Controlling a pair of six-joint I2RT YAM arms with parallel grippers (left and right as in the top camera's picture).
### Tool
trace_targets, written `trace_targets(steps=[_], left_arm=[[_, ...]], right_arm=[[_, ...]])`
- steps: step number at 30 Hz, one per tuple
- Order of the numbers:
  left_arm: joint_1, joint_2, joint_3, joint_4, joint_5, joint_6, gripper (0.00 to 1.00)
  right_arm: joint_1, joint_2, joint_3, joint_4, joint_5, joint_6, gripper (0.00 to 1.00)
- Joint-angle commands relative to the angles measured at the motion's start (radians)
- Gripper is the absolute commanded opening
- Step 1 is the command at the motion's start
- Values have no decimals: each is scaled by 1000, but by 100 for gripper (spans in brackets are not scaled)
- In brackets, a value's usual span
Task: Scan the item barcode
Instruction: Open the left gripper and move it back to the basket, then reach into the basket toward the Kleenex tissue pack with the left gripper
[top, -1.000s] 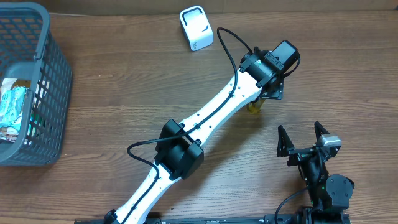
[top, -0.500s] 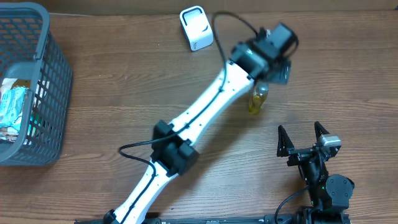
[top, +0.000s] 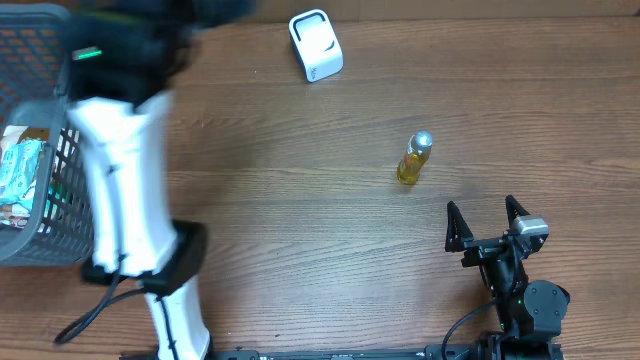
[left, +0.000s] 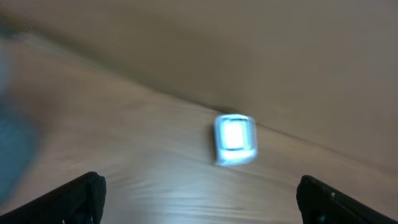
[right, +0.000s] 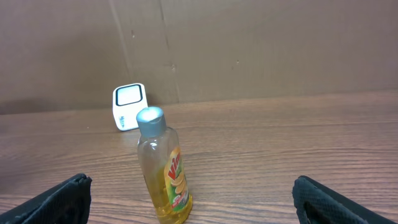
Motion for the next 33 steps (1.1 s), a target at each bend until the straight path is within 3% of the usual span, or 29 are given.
trace_targets(steps=[1,7,16,23,33], left_arm=[[145,-46,6,-76,14,-5,100],[403,-83,-6,-113,174,138,100],[595,-100,-57,-114,177,182,100],[735,-187,-376,-114,168,164,99],[909,-190,-779,-69,66,-27,99]], right_arm=[[1,2,-11,6,-5,0,100],[1,2,-11,6,-5,0,100],[1,2,-11,6,-5,0,100],[1,2,-11,6,-5,0,100],[1,2,-11,6,-5,0,100]])
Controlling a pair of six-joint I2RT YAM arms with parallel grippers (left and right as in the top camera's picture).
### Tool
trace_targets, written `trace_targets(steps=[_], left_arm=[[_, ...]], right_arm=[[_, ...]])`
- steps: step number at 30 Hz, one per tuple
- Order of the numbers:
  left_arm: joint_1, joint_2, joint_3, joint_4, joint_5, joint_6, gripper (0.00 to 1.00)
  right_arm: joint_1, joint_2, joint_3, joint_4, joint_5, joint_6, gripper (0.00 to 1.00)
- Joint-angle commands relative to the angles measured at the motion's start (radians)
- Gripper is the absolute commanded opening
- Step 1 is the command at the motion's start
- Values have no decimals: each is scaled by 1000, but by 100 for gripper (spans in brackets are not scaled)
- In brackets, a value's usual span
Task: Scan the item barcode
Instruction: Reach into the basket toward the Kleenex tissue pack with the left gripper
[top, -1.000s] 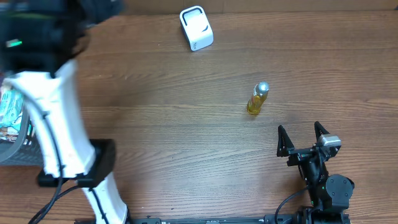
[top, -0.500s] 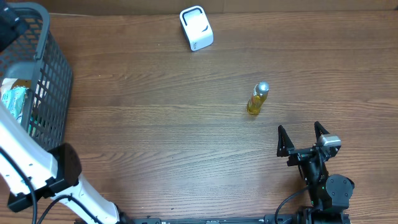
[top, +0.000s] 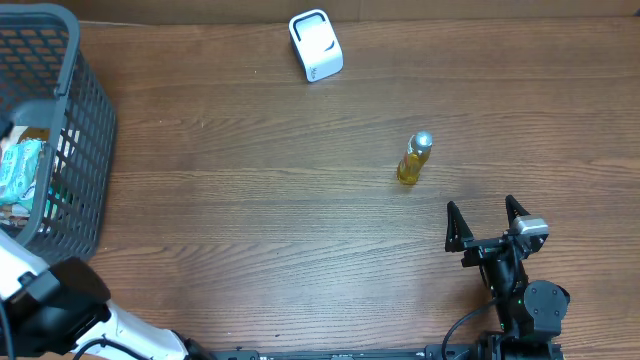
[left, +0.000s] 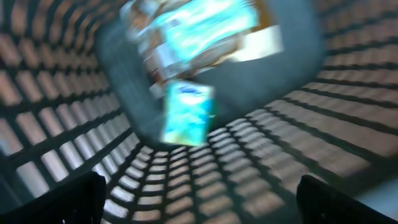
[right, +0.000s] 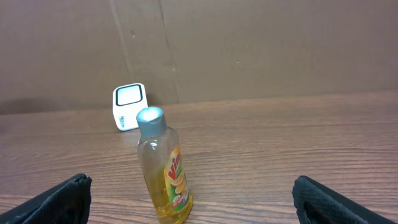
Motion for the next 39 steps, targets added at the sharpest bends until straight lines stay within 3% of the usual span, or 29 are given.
trace_targets(steps=[1,18,39], left_arm=[[59,-16,-127,40,-52,-98,100],[60,-16,-509,298,-19,-98,99],[40,-16,-589,416,59,-39,99]], right_arm=[[0,2,-11,6,-4,-1,100],[0,2,-11,6,-4,-1,100],[0,2,-11,6,-4,-1,100]])
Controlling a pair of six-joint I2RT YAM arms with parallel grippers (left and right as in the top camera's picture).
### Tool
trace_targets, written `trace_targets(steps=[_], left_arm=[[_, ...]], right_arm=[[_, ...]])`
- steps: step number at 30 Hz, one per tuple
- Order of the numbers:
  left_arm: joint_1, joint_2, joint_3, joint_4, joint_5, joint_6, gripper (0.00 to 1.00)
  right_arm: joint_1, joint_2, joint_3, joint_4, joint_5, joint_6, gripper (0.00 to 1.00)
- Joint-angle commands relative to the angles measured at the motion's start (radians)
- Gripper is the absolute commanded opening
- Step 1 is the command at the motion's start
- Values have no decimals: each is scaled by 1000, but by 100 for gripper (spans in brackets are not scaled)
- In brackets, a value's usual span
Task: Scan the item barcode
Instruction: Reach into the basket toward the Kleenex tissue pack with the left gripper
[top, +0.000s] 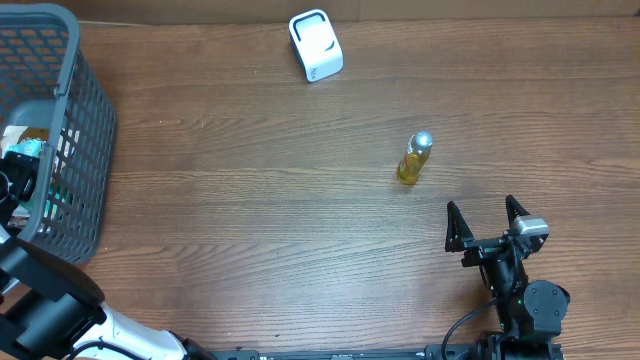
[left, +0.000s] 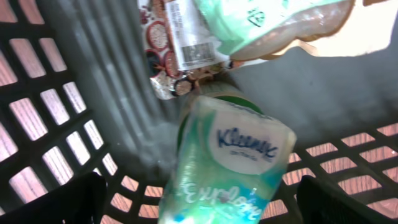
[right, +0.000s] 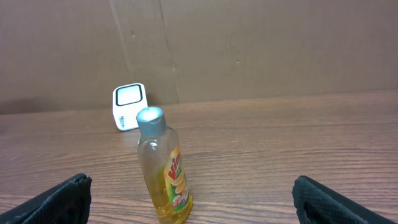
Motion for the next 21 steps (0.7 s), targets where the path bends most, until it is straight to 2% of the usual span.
trace_targets(steps=[1,9,21], left_arm=[[-20,-15,-15,6,13,34,99],[-54,-15,-59,39,-48,33,100],[-53,-15,-199,193,-50,34,100]], right_arm=[[1,2,-11,6,-5,-1,100],[1,2,-11,6,-5,-1,100],[1,2,-11,6,-5,-1,100]])
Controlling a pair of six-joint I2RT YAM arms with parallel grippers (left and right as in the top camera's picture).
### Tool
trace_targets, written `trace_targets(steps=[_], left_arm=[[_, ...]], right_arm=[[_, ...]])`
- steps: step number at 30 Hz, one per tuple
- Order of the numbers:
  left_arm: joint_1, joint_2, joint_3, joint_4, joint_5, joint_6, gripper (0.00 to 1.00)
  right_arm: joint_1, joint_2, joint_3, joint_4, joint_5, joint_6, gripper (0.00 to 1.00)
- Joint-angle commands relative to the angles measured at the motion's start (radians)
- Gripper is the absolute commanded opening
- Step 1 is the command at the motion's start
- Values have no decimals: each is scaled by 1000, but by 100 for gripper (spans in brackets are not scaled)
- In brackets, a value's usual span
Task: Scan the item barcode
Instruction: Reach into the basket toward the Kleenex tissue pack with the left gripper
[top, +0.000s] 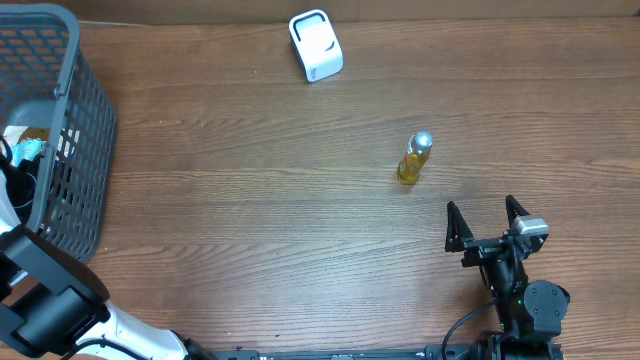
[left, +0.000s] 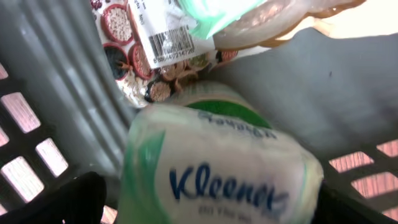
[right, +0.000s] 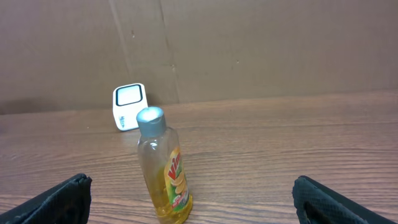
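A white and green Kleenex tissue pack (left: 217, 174) lies in the grey mesh basket (top: 80, 110) at the table's far left. My left gripper (left: 205, 202) is down inside the basket, open, and the pack fills the space between its black fingers (left: 81, 199). Behind the pack lie a snack packet with a barcode label (left: 163, 42) and a pale green bag (left: 249, 15). The white scanner (top: 316, 45) stands at the table's far edge. My right gripper (top: 487, 225) rests open near the front right, holding nothing.
A small bottle of yellow liquid with a grey cap (top: 413, 160) stands upright just ahead of the right gripper, also seen as the bottle (right: 163, 168) in the right wrist view. The basket's walls (left: 37, 124) close in around the left gripper. A brown cardboard wall backs the table.
My left gripper has come lower onto the Kleenex pack, which now looks much larger and sits between the fingers. The right arm, bottle and scanner have not moved.
At first my left arm was over the table's left part, its camera facing the scanner. Then it was above the basket, looking down at the items inside. Then it was low inside, just above the Kleenex pack, and now the open fingers straddle the pack.
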Motion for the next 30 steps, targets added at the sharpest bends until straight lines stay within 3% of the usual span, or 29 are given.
trace_targets(steps=[1,13,24,30], left_arm=[[-2,-15,-43,40,-14,19,100],[-2,-15,-93,104,-11,15,97],[-2,-14,-113,119,-11,15,79],[-2,-14,-113,115,5,15,58]], right_arm=[[1,2,-11,6,-4,-1,100],[1,2,-11,6,-4,-1,100],[1,2,-11,6,-5,-1,100],[1,2,-11,6,-4,-1,100]])
